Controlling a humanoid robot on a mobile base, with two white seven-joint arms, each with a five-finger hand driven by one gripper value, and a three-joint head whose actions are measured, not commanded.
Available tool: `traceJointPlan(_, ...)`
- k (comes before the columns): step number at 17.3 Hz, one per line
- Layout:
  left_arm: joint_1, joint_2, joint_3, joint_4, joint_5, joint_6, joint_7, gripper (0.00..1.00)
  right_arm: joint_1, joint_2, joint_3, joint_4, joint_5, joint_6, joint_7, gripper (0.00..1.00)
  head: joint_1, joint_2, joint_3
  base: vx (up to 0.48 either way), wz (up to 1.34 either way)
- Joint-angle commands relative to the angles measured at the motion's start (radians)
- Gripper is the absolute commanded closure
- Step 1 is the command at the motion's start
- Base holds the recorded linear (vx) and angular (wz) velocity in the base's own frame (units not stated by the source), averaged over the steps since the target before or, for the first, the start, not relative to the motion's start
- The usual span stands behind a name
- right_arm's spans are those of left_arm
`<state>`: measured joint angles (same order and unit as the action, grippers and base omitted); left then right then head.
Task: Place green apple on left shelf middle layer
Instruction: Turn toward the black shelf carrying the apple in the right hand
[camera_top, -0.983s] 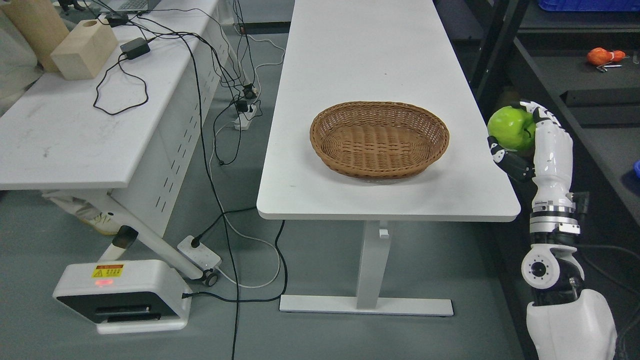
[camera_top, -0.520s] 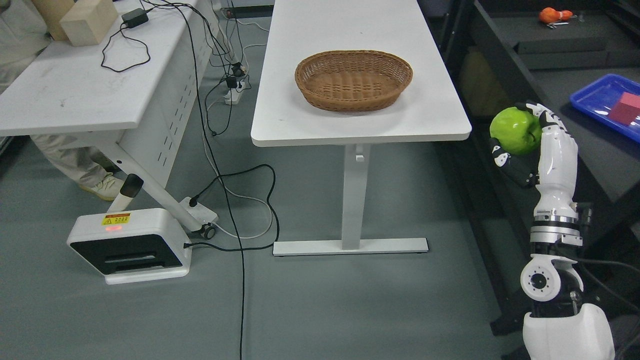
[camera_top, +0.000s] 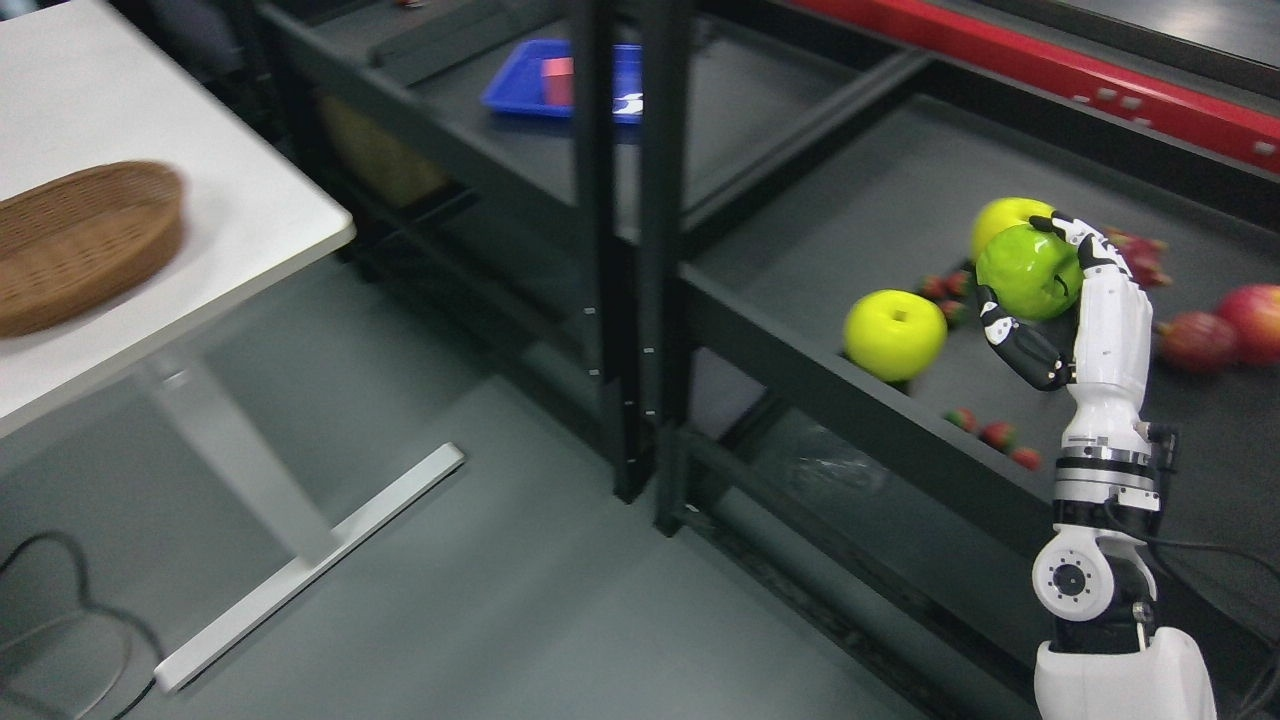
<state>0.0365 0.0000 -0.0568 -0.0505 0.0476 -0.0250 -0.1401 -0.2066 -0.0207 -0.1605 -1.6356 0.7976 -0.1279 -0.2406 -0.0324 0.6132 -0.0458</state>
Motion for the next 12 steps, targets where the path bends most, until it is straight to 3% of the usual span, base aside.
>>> traceJointPlan(1,0.000,0.017,0.000,0.001,0.000,-0.001,0.000,0.00,0.012,0.003,-0.007,-0.021,0.000,-0.001,0.001,1.00,0.0000,0.000,0.000,-0.008,-1.55)
traceJointPlan(5,0.000,0.017,0.000,0.000,0.000,0.000,0.000,0.00,0.016,0.003,-0.005,-0.021,0.000,-0.001,0.001,1.00,0.0000,0.000,0.000,0.090,-1.26)
traceJointPlan(12,0.000,0.017,0.000,0.000,0.000,0.000,0.002,0.00,0.022,0.003,-0.001,-0.021,0.000,-0.001,0.001,1.00,0.0000,0.000,0.000,0.200,-0.49)
